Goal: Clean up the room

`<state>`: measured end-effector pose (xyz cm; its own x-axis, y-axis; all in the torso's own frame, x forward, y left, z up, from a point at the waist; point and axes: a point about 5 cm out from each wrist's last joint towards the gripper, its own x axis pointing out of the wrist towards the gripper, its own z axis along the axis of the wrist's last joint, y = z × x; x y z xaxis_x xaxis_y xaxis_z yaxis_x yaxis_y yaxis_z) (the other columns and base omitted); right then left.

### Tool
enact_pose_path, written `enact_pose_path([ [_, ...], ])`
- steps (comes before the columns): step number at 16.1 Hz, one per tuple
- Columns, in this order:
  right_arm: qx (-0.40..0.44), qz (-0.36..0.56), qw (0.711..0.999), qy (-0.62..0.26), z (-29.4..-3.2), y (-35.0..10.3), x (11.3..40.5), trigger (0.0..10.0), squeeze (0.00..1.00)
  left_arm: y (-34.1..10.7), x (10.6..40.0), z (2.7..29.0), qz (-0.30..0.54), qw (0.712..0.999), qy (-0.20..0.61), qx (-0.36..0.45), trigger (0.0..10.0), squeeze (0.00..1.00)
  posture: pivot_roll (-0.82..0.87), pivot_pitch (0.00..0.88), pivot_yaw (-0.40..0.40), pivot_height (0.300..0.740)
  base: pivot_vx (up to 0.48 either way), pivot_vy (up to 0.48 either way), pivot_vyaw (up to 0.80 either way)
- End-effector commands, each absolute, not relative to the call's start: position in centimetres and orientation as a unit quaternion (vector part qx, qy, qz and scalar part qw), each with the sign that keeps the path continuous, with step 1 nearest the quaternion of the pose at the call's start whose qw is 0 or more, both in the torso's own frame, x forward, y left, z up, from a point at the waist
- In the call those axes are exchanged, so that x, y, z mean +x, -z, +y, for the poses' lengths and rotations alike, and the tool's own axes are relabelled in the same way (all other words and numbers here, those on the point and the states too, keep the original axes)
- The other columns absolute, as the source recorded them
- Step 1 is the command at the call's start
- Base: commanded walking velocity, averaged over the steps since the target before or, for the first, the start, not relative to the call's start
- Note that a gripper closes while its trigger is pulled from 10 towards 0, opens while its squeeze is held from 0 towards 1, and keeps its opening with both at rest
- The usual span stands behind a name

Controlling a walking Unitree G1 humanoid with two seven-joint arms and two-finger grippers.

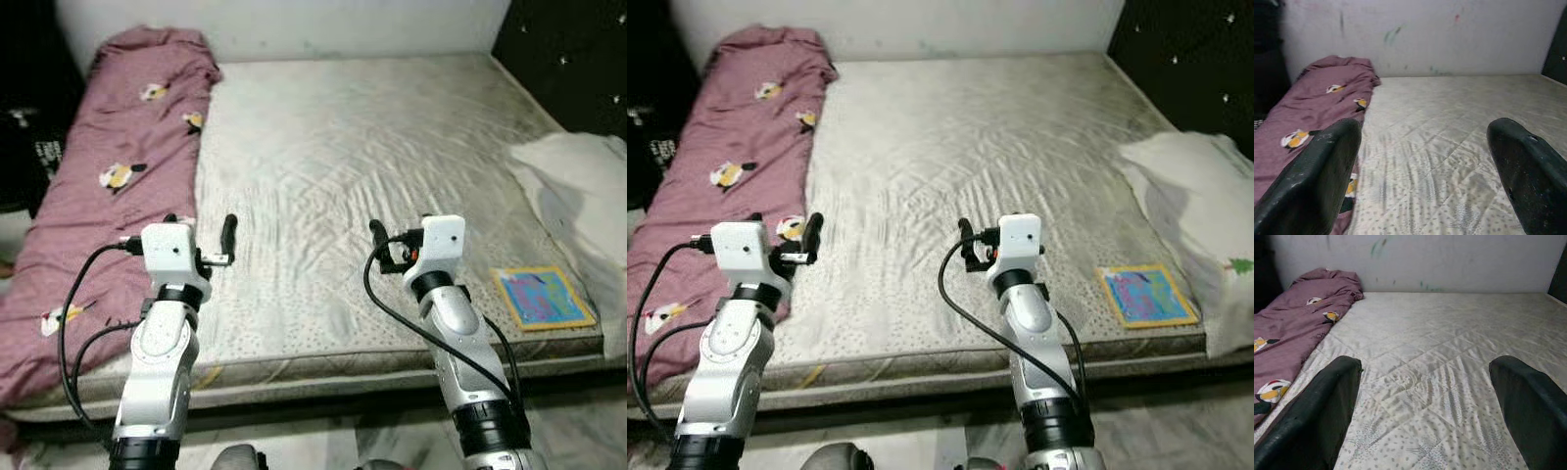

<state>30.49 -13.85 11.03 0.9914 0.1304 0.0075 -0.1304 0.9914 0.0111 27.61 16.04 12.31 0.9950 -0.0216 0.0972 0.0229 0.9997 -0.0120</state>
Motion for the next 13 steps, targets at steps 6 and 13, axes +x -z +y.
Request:
enact_pose_path([
  [6,0.004,-0.001,0.998,-0.062,-14.0,-11.13,30.54,10.0,0.0,-12.22,27.78,15.95,-0.039,0.999,0.016,-0.011,10.0,0.0,-0.02,0.052,0.023,0.74,0.0,0.471,-0.36],
  [13,0.006,-0.004,0.997,-0.078,-13.68,-11.22,30.64,10.0,0.0,-12.2,27.84,15.85,-0.039,0.999,0.015,-0.011,10.0,0.0,-0.02,0.037,0.015,0.74,0.0,0.48,0.0],
])
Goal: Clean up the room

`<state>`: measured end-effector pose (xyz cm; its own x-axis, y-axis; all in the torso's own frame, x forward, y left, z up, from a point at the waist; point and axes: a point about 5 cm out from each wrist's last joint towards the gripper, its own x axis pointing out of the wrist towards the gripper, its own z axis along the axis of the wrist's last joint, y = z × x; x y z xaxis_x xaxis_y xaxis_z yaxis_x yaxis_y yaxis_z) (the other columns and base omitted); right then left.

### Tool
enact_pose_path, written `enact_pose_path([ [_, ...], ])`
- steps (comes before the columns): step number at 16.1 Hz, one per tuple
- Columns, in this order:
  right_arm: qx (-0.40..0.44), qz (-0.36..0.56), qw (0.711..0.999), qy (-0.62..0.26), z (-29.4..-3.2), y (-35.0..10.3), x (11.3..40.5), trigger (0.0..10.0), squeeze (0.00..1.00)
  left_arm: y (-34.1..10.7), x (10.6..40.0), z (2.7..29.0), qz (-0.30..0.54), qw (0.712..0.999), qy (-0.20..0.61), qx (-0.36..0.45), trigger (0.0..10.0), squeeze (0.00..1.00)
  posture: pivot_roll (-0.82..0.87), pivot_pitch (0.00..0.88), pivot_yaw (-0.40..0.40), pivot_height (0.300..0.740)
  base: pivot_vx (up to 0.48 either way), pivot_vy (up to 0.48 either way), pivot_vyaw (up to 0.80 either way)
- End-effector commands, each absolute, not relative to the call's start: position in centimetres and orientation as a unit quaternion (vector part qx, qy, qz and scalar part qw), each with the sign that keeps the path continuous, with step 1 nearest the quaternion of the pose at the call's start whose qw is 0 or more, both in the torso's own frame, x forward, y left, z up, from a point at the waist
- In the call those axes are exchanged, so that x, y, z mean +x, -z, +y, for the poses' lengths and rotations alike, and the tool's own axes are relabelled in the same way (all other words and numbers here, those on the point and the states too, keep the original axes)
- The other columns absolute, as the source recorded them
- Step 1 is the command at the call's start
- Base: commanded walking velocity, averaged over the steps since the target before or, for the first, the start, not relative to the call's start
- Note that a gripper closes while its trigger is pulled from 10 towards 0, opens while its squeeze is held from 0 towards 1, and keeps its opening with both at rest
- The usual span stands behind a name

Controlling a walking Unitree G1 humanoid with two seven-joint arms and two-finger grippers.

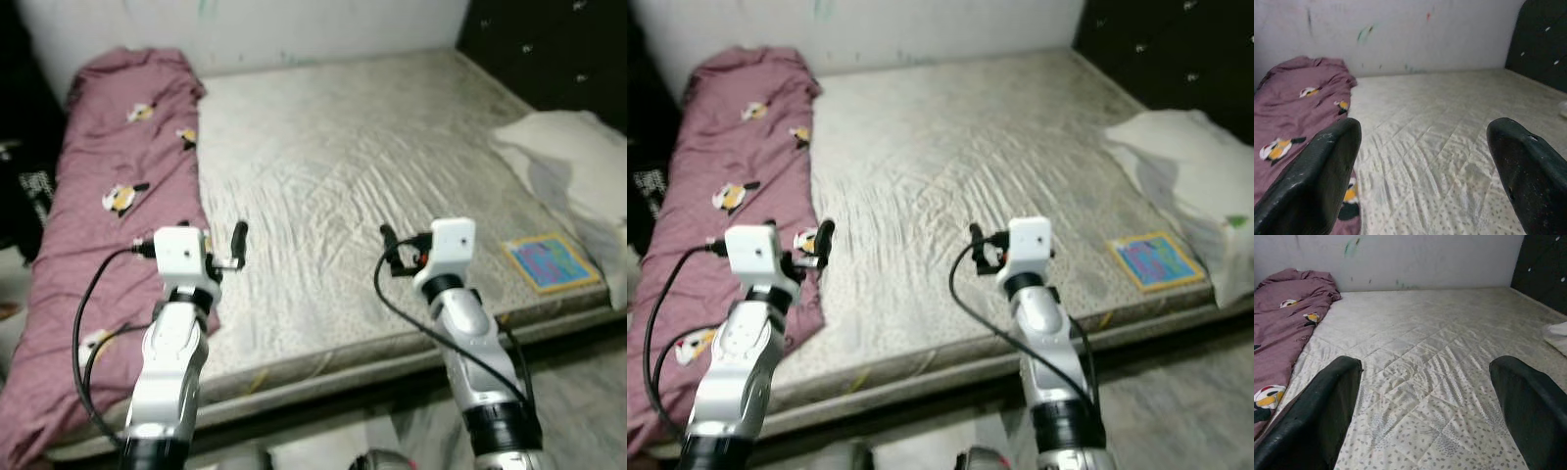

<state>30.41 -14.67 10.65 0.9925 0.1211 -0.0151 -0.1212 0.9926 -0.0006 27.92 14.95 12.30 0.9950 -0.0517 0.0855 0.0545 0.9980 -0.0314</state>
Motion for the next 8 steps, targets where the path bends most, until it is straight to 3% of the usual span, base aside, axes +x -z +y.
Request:
enact_pose_path([
  [1,0.007,-0.006,0.997,-0.08,-13.63,-11.29,30.67,10.0,0.0,-12.2,27.87,15.85,-0.04,0.999,0.014,-0.011,10.0,0.0,-0.02,0.037,0.014,0.74,0.0,0.48,0.0],
  [3,-0.008,-0.016,0.996,-0.093,-13.38,-11.55,30.67,10.0,0.0,-12.24,27.88,15.94,-0.041,0.999,0.01,-0.01,10.0,0.0,-0.01,0.034,0.012,0.74,0.0,0.48,0.0],
  [8,-0.011,-0.015,0.996,-0.091,-13.28,-11.39,30.75,10.0,0.0,-12.33,28.01,16.06,-0.043,0.999,0.009,-0.008,10.0,0.0,-0.01,0.029,0.012,0.74,0.0,0.48,0.8],
])
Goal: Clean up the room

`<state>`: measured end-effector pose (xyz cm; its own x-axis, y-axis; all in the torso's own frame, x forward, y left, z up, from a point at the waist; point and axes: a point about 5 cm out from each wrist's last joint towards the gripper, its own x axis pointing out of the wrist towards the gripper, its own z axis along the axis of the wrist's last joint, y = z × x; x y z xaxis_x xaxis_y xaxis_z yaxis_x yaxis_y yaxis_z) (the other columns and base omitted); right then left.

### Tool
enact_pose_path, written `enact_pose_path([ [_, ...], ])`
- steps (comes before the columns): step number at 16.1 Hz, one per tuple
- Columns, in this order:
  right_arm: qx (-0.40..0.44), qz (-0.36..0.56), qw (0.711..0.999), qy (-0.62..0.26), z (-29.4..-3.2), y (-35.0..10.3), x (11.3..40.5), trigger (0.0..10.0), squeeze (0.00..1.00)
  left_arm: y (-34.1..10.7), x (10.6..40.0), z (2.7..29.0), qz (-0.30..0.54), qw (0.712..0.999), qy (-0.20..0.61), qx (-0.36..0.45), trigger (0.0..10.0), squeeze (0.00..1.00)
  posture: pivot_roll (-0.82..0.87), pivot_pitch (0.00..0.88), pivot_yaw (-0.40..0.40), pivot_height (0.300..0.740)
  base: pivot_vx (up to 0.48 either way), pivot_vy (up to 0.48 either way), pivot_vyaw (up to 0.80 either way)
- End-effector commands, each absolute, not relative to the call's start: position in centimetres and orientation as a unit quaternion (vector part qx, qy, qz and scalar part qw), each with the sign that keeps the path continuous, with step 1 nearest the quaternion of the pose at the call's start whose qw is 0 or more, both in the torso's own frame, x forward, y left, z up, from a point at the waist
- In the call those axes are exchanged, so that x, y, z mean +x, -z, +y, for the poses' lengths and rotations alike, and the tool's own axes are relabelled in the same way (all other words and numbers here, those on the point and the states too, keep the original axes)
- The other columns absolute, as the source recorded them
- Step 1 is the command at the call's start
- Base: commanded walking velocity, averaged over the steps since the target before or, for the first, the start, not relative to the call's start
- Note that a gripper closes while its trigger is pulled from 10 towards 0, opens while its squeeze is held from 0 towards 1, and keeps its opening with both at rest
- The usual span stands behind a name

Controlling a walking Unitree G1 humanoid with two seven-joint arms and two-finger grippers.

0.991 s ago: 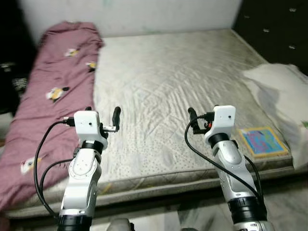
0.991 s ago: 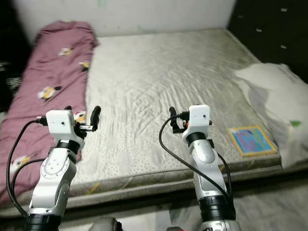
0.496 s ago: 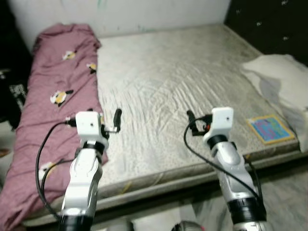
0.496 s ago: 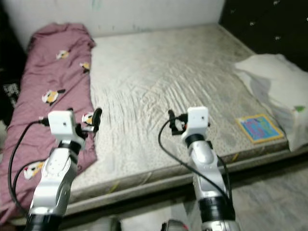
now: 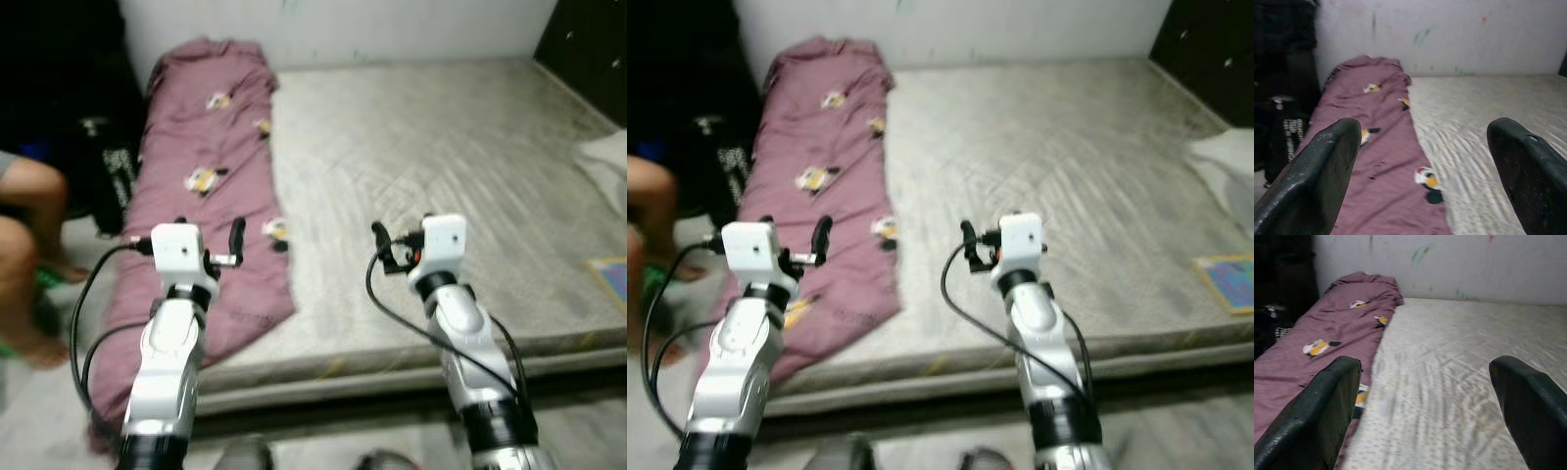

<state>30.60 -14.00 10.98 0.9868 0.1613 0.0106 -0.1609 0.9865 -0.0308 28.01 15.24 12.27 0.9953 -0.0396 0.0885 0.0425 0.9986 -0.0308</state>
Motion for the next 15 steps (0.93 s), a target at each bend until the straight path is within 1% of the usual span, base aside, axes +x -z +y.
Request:
enact_pose_path([
  [1,-0.01,-0.015,0.996,-0.09,-13.26,-11.4,30.82,10.0,0.0,-12.41,28.08,16.06,-0.044,0.999,0.009,-0.007,10.0,0.0,-0.01,0.032,0.014,0.74,0.0,0.48,0.0],
  [2,-0.011,-0.014,0.996,-0.089,-13.25,-11.46,30.97,10.0,0.0,-12.53,28.23,16.07,-0.045,0.999,0.009,-0.007,10.0,0.0,-0.01,0.054,0.015,0.74,0.0,0.48,0.0],
  [3,-0.011,-0.014,0.996,-0.089,-13.24,-11.45,31.02,10.0,0.0,-12.59,28.28,16.18,-0.047,0.999,0.006,-0.007,10.0,0.0,-0.01,0.042,0.016,0.74,0.0,0.48,0.0],
  [7,-0.01,-0.015,0.996,-0.089,-13.29,-11.54,31.17,10.0,0.0,-12.56,28.13,16.3,-0.048,0.999,-0.001,-0.007,10.0,0.0,-0.01,0.046,0.013,0.74,0.0,0.48,0.0],
  [11,-0.015,-0.021,0.996,-0.088,-13.27,-11.78,31.45,10.0,0.0,-12.57,28.36,16.41,-0.05,0.999,-0.006,-0.009,10.0,0.0,-0.01,0.037,0.011,0.74,0.0,0.366,0.0],
  [13,-0.012,-0.028,0.996,-0.086,-13.32,-11.94,31.59,10.0,0.0,-12.63,28.29,16.4,-0.054,0.998,-0.004,-0.011,10.0,0.0,-0.01,0.028,0.012,0.74,0.0,0.0,0.0],
  [15,-0.009,-0.031,0.996,-0.086,-13.24,-12.12,31.54,10.0,0.0,-12.64,28.03,16.77,-0.052,0.998,-0.026,-0.005,10.0,0.0,-0.01,0.037,0.006,0.74,0.0,0.0,0.0],
])
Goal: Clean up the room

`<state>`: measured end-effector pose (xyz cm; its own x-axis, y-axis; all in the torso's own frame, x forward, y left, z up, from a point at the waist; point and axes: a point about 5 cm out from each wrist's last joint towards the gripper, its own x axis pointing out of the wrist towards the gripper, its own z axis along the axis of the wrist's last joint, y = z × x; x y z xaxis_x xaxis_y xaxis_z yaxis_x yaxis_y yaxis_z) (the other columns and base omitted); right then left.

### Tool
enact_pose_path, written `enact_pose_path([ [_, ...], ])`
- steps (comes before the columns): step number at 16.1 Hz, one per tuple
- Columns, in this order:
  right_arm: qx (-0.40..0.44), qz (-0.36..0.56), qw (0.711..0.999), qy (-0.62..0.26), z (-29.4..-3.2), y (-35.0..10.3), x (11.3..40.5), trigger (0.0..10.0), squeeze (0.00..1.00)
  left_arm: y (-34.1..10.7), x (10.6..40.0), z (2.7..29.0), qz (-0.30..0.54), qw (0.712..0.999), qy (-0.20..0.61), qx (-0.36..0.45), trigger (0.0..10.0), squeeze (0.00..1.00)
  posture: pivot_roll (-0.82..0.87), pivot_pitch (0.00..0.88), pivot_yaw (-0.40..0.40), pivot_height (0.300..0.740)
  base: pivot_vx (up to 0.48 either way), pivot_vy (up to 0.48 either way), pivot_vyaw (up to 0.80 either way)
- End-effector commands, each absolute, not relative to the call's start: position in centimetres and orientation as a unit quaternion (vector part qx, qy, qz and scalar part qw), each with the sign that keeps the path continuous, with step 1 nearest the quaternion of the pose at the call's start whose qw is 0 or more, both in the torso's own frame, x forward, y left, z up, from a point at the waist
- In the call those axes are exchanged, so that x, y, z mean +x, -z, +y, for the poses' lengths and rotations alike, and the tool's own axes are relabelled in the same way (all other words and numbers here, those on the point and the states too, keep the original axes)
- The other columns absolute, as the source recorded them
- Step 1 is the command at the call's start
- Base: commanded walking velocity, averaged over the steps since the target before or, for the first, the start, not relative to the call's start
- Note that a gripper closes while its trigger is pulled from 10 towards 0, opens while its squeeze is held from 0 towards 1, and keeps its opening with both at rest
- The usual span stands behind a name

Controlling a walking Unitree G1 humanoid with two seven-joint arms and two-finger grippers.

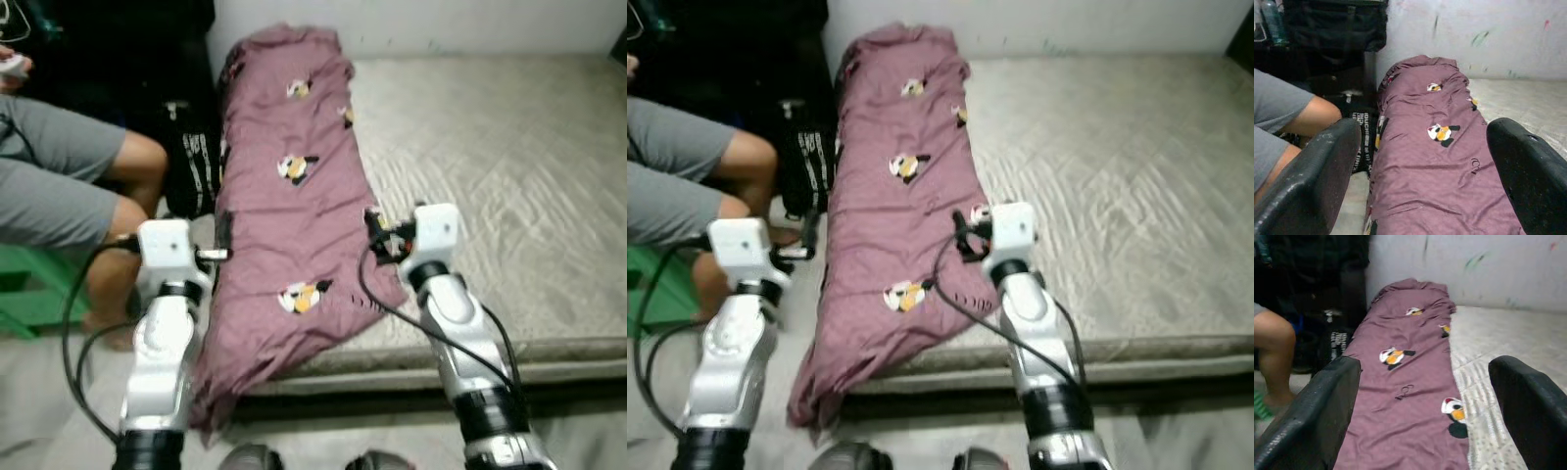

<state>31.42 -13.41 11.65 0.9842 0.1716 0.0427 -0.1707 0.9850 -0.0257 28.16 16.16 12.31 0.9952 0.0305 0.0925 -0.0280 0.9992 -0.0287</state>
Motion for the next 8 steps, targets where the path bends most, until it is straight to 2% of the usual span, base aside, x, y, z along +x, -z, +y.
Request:
enact_pose_path([
  [1,-0.011,-0.032,0.996,-0.087,-13.2,-12.1,31.5,10.0,0.0,-12.6,27.9,16.9,-0.05,0.998,-0.033,-0.004,10.0,0.0,-0.01,0.037,0.006,0.74,0.0,0.0,0.0],
  [4,-0.01,-0.037,0.996,-0.079,-13.6,-12.0,31.1,10.0,0.0,-11.5,26.7,18.0,-0.043,0.998,-0.048,0.012,10.0,0.0,0.0,0.018,-0.003,0.74,0.0,0.0,0.0],
  [6,-0.01,-0.051,0.997,-0.057,-14.9,-12.0,30.3,10.0,0.0,-10.4,25.0,19.3,-0.034,0.997,-0.064,0.029,10.0,0.0,0.0,0.034,-0.01,0.74,0.0,0.0,0.0],
  [8,-0.077,-0.053,0.993,-0.067,-15.8,-11.4,28.9,10.0,0.0,-8.9,22.7,20.7,0.0,0.995,-0.094,-0.013,10.0,0.0,0.0,0.061,-0.006,0.74,0.0,0.0,0.0],
])
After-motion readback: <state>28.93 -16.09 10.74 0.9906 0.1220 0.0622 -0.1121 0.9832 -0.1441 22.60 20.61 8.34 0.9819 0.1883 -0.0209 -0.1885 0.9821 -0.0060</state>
